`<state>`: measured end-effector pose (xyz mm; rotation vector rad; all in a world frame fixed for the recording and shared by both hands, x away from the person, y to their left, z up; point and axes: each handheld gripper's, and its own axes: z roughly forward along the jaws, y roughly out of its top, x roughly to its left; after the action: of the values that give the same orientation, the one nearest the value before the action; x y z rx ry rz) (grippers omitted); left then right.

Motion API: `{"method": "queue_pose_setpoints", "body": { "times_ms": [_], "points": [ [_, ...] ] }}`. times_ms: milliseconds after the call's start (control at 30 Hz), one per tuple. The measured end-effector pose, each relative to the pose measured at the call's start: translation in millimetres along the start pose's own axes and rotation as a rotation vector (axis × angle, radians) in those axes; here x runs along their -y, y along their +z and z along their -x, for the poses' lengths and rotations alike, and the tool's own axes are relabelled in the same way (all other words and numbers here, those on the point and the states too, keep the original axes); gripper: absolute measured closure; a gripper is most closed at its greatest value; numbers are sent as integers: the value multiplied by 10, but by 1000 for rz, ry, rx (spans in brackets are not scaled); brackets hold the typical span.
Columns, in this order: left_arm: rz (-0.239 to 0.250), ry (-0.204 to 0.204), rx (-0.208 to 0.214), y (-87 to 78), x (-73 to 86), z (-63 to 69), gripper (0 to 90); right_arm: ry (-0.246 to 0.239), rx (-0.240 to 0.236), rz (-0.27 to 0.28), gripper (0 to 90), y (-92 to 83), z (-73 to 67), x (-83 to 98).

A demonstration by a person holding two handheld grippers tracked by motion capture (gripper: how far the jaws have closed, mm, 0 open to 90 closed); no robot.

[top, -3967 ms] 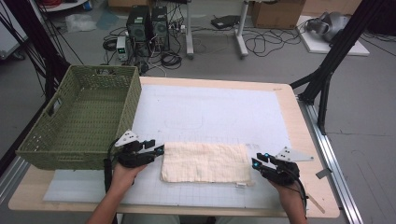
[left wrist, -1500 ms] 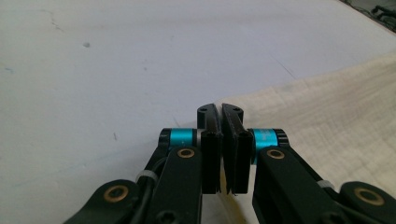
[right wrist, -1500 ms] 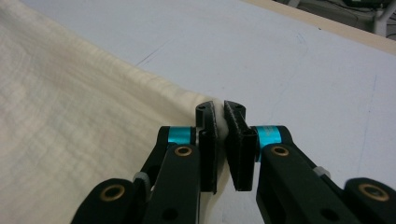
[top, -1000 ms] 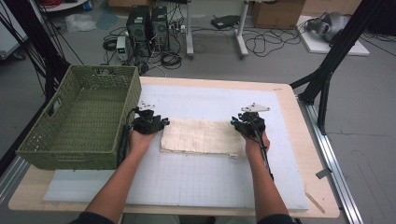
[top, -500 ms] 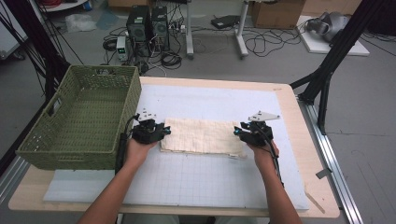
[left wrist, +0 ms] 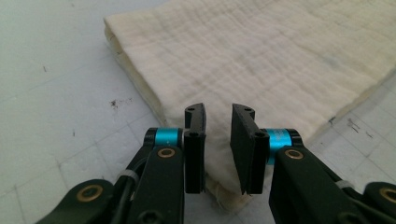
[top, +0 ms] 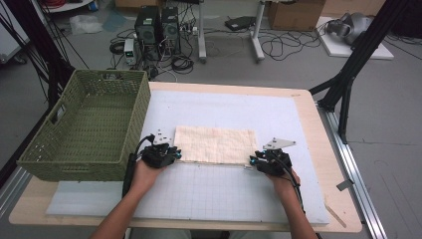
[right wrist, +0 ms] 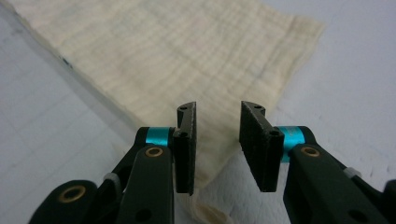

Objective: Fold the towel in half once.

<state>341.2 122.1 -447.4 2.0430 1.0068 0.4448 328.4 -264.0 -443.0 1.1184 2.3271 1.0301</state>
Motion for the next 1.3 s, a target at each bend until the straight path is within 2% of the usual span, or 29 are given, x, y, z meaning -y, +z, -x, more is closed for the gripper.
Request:
{"method": "queue_pose_setpoints", "body": {
  "times_ms": [67, 233, 333, 433, 567, 700, 767, 800, 867, 933, 1067, 1133, 1200, 1300],
  "points": [
    [4, 14, -17, -19, 19, 18, 796, 10, 13, 9, 641, 0, 15, 49],
    [46, -14, -13, -71, 91, 18, 789, 18, 41, 27, 624, -71, 0, 93],
    [90, -44, 6, -140, 110, 5, 698, 17, 53, 65, 606, -177, -27, 103],
    [172, -95, 44, -238, 142, -34, 589, 24, 59, 113, 566, -329, -33, 136],
    [250, -132, 82, -331, 178, -74, 444, 40, 73, 163, 441, -523, -33, 206],
    [289, -161, 95, -369, 169, -82, 286, 48, 103, 179, 344, -677, -21, 300],
    [301, -160, 95, -372, 155, -62, 202, 75, 113, 187, 287, -730, 3, 356],
    [304, -153, 103, -376, 152, -54, 187, 83, 116, 191, 264, -742, 11, 371],
    [317, -136, 114, -391, 150, -40, 187, 94, 130, 203, 209, -764, 33, 397],
    [325, -138, 105, -398, 146, -30, 187, 97, 144, 217, 185, -783, 53, 404],
    [315, -111, 89, -416, 154, -22, 193, 105, 158, 243, 131, -795, 84, 394],
    [325, -120, 85, -417, 151, -31, 195, 108, 155, 254, 123, -779, 97, 386],
    [333, -141, 109, -414, 147, -45, 195, 108, 151, 250, 123, -766, 96, 382],
    [333, -140, 107, -402, 146, -34, 195, 100, 152, 244, 123, -760, 98, 385]
  ]
}}
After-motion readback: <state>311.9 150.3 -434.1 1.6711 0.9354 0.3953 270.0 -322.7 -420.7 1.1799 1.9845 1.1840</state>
